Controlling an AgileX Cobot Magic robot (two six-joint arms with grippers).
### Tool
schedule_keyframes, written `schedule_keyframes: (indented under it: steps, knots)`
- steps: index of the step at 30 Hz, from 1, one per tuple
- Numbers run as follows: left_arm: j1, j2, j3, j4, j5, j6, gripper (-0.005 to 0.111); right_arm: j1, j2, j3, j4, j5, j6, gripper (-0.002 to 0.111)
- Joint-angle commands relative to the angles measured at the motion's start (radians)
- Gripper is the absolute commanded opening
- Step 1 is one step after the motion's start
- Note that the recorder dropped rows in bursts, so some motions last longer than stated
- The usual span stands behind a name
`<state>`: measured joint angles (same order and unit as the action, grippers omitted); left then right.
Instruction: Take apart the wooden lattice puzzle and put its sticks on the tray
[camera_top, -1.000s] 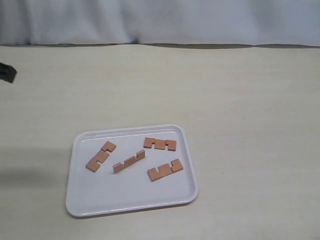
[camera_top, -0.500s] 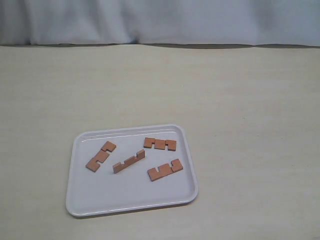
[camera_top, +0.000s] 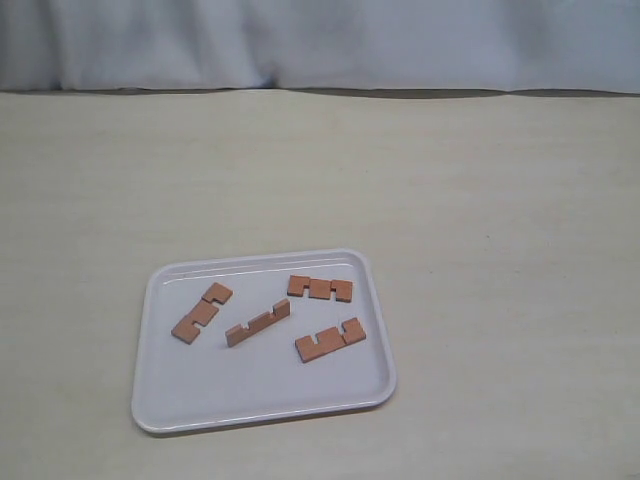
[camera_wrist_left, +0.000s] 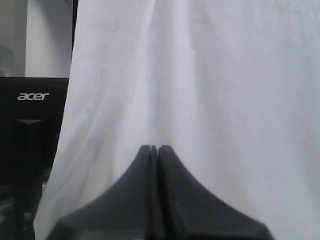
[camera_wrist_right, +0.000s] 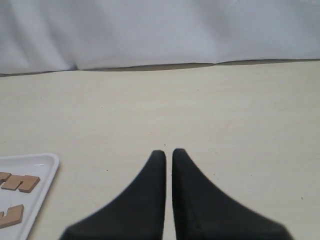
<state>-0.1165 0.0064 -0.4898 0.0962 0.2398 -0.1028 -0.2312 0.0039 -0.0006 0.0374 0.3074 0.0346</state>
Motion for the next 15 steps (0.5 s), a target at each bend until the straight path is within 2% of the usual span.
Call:
schedule_keyframes:
  steps: [1, 5, 9, 15]
  knots:
    - [0.0, -0.006, 0.006, 0.012, -0.022, 0.001, 0.0, 0.002, -0.004, 0.001, 0.003, -0.014, -0.006, 0.004]
    - [0.0, -0.006, 0.006, 0.019, -0.014, -0.005, 0.0, 0.002, -0.004, 0.001, 0.003, -0.014, -0.006, 0.004]
    - [0.0, -0.006, 0.025, -0.052, 0.044, -0.034, 0.0, 0.002, -0.004, 0.001, 0.003, -0.014, -0.006, 0.004]
    - [0.0, -0.006, 0.202, -0.053, -0.014, -0.034, 0.0, 0.002, -0.004, 0.001, 0.003, -0.014, -0.006, 0.004]
